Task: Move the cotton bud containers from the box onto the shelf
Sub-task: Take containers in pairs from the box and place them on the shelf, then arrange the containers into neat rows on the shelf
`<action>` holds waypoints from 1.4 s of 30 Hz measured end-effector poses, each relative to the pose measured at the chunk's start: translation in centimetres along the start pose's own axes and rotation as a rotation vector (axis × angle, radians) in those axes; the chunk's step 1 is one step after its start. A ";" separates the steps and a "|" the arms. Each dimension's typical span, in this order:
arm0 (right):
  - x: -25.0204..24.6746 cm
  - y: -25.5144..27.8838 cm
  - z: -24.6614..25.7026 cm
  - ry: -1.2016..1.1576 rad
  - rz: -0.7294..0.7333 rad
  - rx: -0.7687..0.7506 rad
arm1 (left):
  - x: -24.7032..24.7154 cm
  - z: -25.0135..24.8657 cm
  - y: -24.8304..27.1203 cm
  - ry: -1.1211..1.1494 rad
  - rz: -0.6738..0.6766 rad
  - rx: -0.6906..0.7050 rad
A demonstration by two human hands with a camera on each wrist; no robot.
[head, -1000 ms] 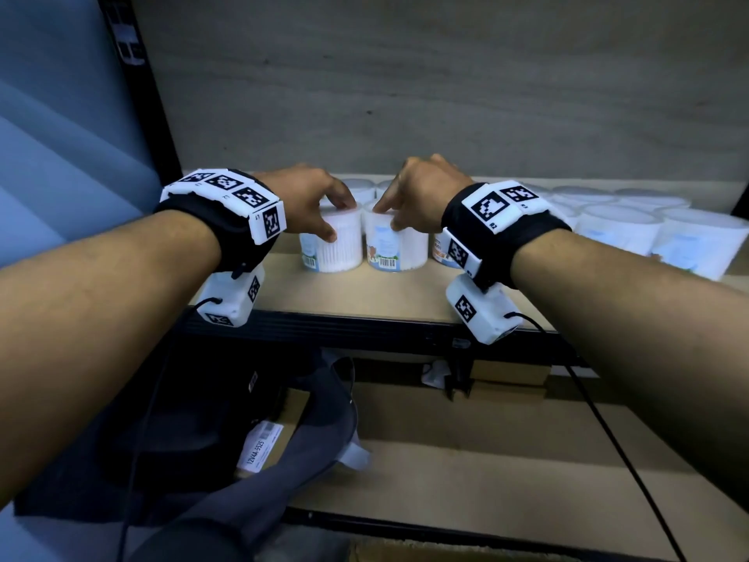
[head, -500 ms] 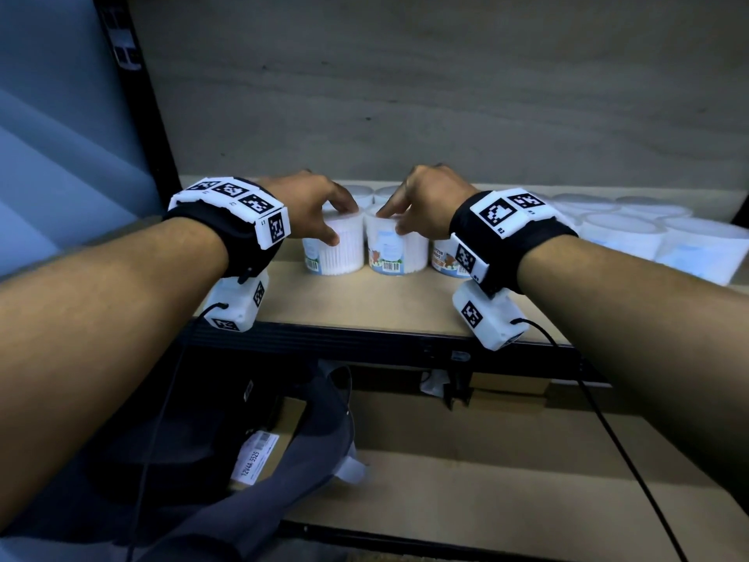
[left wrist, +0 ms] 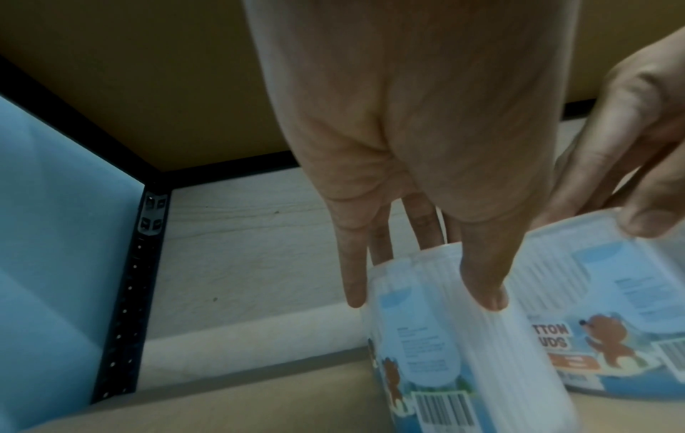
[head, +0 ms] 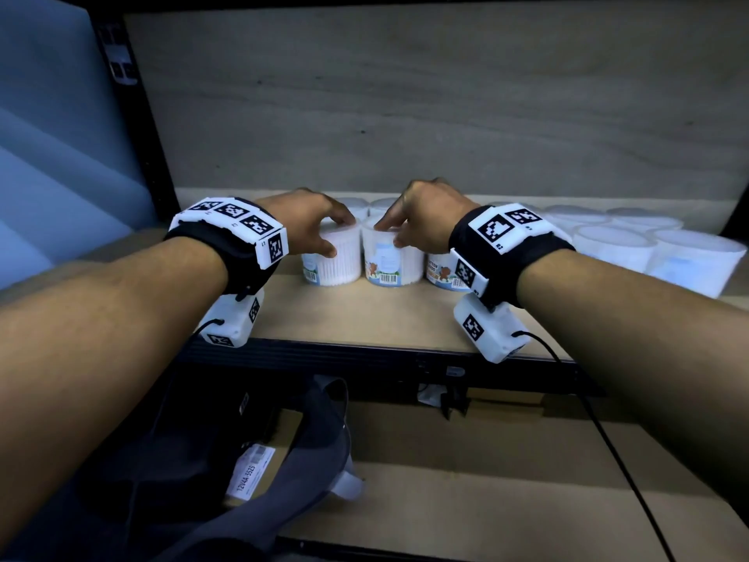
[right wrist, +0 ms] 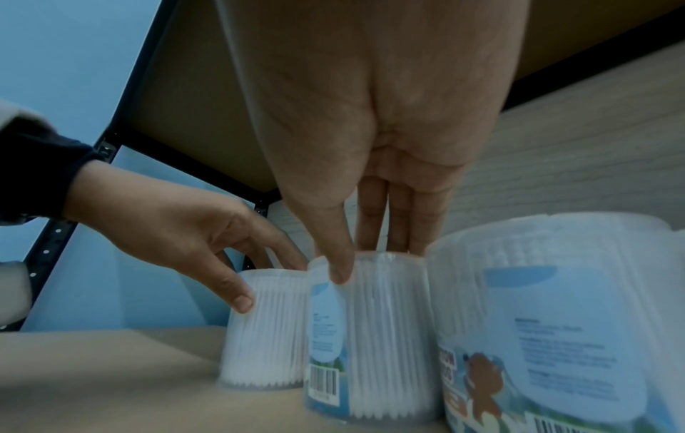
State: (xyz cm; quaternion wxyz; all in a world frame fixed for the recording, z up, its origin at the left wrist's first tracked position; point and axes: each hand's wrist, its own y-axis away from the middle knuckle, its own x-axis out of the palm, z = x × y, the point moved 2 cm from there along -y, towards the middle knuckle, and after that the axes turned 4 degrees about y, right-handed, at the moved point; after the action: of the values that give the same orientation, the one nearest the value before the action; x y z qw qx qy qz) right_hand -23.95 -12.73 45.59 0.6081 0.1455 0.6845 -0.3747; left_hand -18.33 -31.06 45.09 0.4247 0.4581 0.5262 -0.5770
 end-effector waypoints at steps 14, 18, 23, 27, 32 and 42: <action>-1.5 1.8 -4.3 -0.029 0.081 0.027 | -0.8 -1.7 -0.5 -0.092 0.053 0.005; -2.5 3.0 -6.2 0.004 0.098 0.047 | -1.2 -3.9 -1.6 -0.041 0.054 0.067; -3.8 4.7 -8.7 0.043 0.113 0.089 | -1.3 -8.0 -3.7 0.017 0.057 0.122; -4.6 6.5 -11.8 0.068 0.123 0.146 | -1.0 -11.9 -5.8 0.040 0.061 0.174; -5.7 8.8 -15.7 0.091 0.132 0.218 | -0.7 -16.5 -8.2 0.065 0.065 0.254; -7.2 12.9 -22.5 0.127 0.159 0.379 | 0.6 -24.7 -12.7 0.126 0.086 0.376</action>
State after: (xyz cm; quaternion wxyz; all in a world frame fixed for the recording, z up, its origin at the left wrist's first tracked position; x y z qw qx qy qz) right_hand -30.26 13.37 47.60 0.5533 0.3342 0.6250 -0.4377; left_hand -28.82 -5.37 46.58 0.3222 0.5867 0.4148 -0.6164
